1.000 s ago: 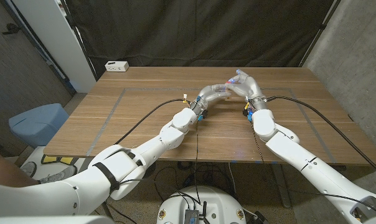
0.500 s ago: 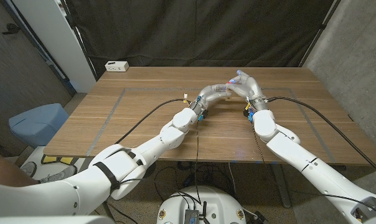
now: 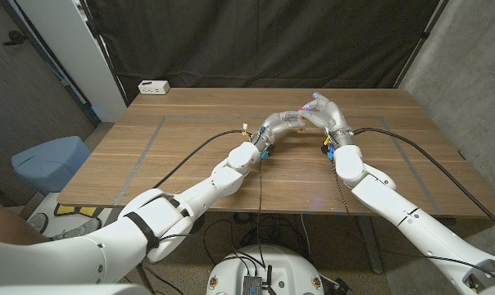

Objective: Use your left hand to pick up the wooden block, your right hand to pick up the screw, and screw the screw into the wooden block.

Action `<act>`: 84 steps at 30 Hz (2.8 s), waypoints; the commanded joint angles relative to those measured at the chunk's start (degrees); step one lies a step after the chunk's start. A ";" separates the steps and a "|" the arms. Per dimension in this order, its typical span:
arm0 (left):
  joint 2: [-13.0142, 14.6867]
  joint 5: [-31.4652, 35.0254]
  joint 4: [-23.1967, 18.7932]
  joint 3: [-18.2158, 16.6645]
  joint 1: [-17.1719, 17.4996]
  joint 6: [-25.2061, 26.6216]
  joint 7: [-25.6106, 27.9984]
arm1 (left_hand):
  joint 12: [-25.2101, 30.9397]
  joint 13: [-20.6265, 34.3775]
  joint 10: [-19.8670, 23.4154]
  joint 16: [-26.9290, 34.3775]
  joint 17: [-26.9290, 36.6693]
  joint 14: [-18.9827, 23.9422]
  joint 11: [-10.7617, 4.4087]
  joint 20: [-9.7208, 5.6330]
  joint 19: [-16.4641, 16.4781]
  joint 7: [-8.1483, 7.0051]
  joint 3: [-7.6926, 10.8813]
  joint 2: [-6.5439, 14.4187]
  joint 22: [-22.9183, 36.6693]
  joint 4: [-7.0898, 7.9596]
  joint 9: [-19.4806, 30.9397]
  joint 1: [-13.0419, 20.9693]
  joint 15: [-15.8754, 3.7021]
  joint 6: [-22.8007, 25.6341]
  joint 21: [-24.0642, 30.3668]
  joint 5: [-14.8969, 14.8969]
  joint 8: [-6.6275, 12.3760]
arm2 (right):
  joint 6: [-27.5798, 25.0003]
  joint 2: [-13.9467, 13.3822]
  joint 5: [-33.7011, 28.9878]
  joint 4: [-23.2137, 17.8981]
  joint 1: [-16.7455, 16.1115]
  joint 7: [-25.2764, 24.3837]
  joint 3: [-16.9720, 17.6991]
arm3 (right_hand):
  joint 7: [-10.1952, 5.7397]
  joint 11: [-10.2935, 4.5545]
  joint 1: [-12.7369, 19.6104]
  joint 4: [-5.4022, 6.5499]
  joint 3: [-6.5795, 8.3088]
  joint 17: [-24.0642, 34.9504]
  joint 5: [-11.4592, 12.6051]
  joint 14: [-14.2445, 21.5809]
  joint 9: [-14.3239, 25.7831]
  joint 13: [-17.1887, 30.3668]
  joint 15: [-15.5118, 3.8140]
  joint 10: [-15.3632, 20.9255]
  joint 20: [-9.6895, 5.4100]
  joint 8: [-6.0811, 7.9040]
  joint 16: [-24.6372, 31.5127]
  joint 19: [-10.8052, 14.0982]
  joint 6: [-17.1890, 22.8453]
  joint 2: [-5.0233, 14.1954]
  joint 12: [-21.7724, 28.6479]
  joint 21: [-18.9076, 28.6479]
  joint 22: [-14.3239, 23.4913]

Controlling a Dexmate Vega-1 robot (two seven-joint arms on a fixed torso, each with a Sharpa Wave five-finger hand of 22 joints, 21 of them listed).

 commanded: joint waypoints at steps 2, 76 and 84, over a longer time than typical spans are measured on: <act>-0.68 -0.14 1.82 0.09 -0.79 -0.69 -0.59 | 0.40 3.52 1.03 -0.23 0.32 0.48 -0.68 -0.07 0.34 1.59 0.08 3.48 0.16 0.28 0.58 -1.51 -5.99 4.46 0.53 0.29 0.55 | 0.19 0.34 0.20 0.70 0.47 -0.16 0.10 | -0.18 -0.11 -0.09 0.12 -0.13 0.28 0.22 0.55 -0.01 0.16 -2.37 0.32 -1.68 0.46 -0.08 0.65 -0.03 0.16 -0.02 -0.01 0.12; -1.96 -0.27 4.88 0.32 -2.00 -2.09 -1.30 | 0.04 3.78 1.14 -0.32 0.36 0.59 -0.67 -0.14 0.33 1.68 0.00 3.52 0.16 0.35 0.59 -1.64 -5.97 4.63 0.52 0.30 0.51 | 0.00 -0.46 0.03 -0.11 -0.04 -0.92 0.49 | -0.13 -0.13 -0.06 0.10 0.00 0.30 0.38 0.68 -0.57 0.17 -2.33 0.37 -1.65 1.52 -0.24 0.64 -0.32 0.31 -0.05 0.00 0.12; -1.48 -0.01 3.12 0.52 -1.30 -1.41 -1.12 | 0.01 3.82 1.14 -0.36 0.34 0.58 -0.67 -0.13 0.34 1.60 0.01 3.49 0.16 0.30 0.59 -1.57 -5.98 4.62 0.52 0.30 0.49 | -0.36 -0.76 -0.16 -1.41 -1.21 -1.66 1.21 | -0.07 -0.25 -0.02 0.11 -0.05 0.28 0.39 0.66 -0.57 0.17 -2.37 0.40 -1.64 1.68 -0.25 0.66 -0.29 0.39 -0.04 0.00 0.12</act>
